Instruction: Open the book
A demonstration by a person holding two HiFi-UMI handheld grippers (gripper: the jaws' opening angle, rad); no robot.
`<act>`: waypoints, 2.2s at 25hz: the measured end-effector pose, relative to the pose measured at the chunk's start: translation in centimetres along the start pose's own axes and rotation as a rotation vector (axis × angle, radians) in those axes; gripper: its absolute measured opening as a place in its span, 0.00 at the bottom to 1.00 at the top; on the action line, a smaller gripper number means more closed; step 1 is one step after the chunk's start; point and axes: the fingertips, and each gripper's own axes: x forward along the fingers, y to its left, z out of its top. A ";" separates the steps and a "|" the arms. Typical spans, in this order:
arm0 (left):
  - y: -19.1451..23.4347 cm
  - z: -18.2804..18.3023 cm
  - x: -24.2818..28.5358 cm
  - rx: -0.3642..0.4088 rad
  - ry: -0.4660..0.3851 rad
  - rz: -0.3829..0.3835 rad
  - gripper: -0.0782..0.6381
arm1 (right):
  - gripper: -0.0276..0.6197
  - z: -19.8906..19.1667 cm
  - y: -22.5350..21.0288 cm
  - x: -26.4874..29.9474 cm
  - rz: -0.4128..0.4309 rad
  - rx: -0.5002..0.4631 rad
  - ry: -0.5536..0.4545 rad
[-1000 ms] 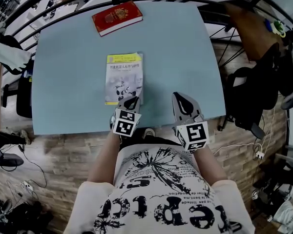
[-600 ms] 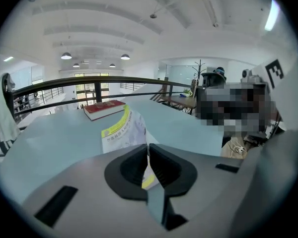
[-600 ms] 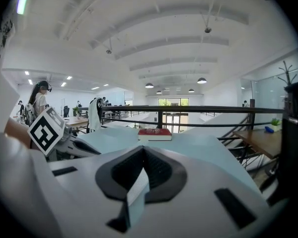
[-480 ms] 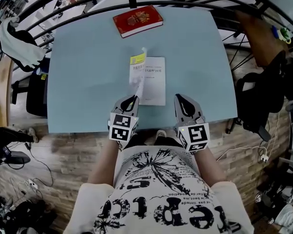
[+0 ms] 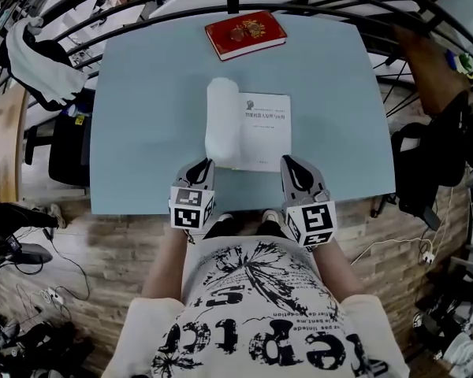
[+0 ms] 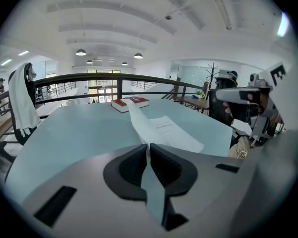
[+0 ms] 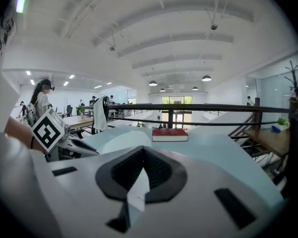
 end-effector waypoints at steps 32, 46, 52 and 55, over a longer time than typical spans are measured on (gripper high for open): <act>10.5 -9.6 2.8 -0.273 0.205 0.041 0.33 | 0.06 0.2 7.0 3.5 -0.007 -0.014 0.022; 2.0 8.2 -2.8 -0.072 -0.247 0.003 0.16 | 0.06 4.7 2.3 0.2 0.045 -0.031 -0.106; -3.7 14.6 -5.9 0.009 -0.428 -0.070 0.15 | 0.06 6.6 -0.2 -1.8 0.026 -0.045 -0.184; -6.5 16.4 -7.7 0.075 -0.493 -0.119 0.15 | 0.06 7.8 -0.8 -3.0 0.021 -0.065 -0.233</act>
